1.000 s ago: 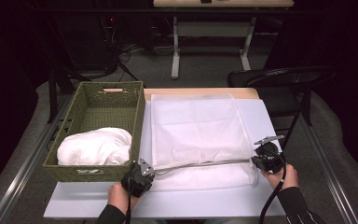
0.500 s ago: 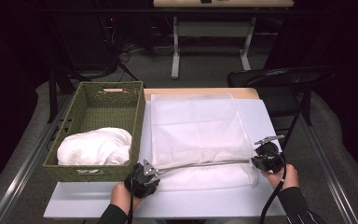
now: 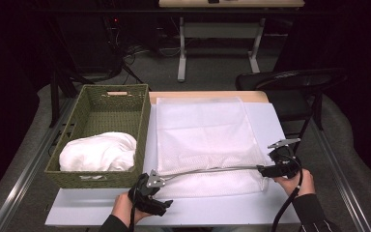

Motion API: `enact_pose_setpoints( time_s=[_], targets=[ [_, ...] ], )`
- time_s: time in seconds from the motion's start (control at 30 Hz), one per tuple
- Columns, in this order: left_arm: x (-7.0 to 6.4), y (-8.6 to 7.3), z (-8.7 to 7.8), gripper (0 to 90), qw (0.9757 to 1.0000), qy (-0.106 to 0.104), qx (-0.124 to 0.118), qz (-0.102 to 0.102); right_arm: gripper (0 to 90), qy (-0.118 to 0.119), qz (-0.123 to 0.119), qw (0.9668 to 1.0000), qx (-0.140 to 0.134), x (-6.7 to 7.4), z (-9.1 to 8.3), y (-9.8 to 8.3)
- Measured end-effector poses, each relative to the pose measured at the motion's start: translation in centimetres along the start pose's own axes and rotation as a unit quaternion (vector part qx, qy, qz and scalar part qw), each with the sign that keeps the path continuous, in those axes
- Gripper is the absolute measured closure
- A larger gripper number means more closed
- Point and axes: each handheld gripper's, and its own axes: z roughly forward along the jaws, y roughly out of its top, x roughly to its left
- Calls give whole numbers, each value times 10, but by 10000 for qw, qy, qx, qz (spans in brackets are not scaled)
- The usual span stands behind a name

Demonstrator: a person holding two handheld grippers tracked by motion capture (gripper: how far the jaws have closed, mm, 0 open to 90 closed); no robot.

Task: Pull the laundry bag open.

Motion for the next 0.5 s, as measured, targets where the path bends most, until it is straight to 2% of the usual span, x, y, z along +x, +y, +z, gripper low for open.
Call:
enact_pose_setpoints(
  time_s=[0.03,0.1,0.17,0.27,0.3,0.4,0.5],
  targets=[
    [-1,0,-2,199,10000,-49,-35,48,247,24,-16,10000,-42,1,-1,0],
    [-3,-1,-8,161,9999,-19,-102,89,217,91,-109,9999,-69,6,-4,2],
    [-3,-3,-13,147,9996,-174,-161,127,186,144,-199,9996,-124,11,-6,4],
    [-1,-6,-17,103,9994,-244,-102,214,146,216,-357,9989,-199,21,-8,7],
    [-1,-7,-17,86,9996,-195,-92,188,138,251,-407,9986,-214,24,-9,8],
    [0,-8,-22,53,9995,-231,-91,214,113,247,-544,9977,-305,32,-11,12],
    [-1,-9,-27,29,9991,-288,-193,251,73,298,-603,9966,-471,37,-14,16]
  ],
)
